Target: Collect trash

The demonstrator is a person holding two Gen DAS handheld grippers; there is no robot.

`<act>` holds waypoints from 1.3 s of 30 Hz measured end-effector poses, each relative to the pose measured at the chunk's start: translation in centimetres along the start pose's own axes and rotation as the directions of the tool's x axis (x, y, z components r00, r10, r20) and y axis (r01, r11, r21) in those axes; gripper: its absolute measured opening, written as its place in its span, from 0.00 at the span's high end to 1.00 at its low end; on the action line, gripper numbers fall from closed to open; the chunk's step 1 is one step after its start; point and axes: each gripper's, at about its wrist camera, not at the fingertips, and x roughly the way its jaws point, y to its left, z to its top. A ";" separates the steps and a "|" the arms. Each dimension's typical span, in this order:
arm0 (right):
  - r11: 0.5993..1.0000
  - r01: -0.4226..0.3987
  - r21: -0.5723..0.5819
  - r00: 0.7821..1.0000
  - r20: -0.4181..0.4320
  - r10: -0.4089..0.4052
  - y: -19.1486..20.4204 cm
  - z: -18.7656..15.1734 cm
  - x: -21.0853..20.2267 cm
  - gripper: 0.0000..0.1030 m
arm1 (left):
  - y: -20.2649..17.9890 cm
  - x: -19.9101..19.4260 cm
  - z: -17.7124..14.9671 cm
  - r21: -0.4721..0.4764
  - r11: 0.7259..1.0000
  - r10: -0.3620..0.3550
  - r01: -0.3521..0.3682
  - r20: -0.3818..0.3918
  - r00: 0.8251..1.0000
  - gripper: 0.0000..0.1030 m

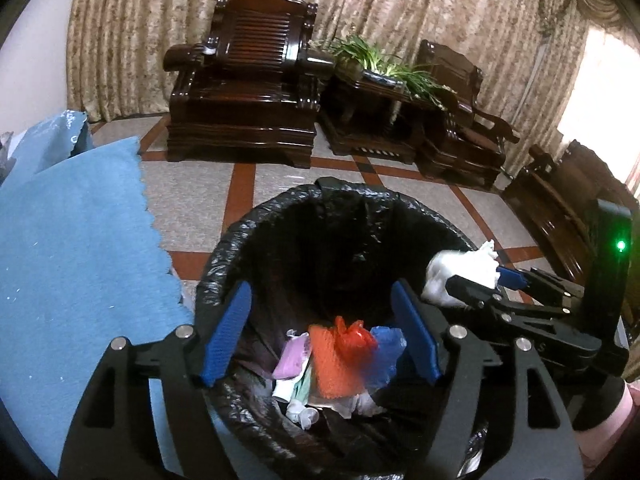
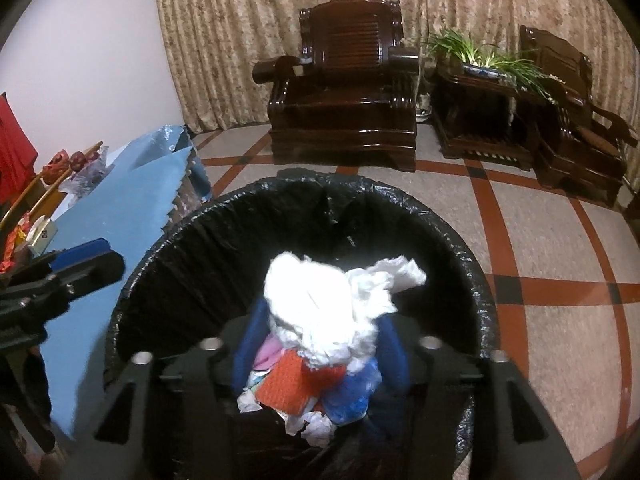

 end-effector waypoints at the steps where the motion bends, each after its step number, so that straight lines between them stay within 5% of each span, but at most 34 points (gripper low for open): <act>1: 1.000 0.001 0.000 1.000 0.005 -0.001 0.0 0.0 -0.1 0.29 | 0.2 -0.2 0.0 -0.004 1.000 0.005 -0.005 0.002 1.000 0.27; 3: 1.000 0.010 0.001 1.000 0.015 -0.010 0.2 0.1 -0.5 0.15 | 0.5 -0.8 -0.1 -0.009 1.000 0.021 -0.021 0.010 1.000 0.22; 10: 1.000 -0.010 -0.010 0.999 0.033 0.010 1.2 0.5 -1.9 0.07 | 1.0 -3.2 -0.1 -0.021 0.998 0.062 -0.061 0.029 0.998 0.13; 39: 0.988 -0.112 -0.106 0.984 0.128 0.125 8.2 1.7 -12.7 0.06 | 0.0 -17.1 -1.5 -0.075 0.977 0.211 -0.202 0.148 0.966 0.06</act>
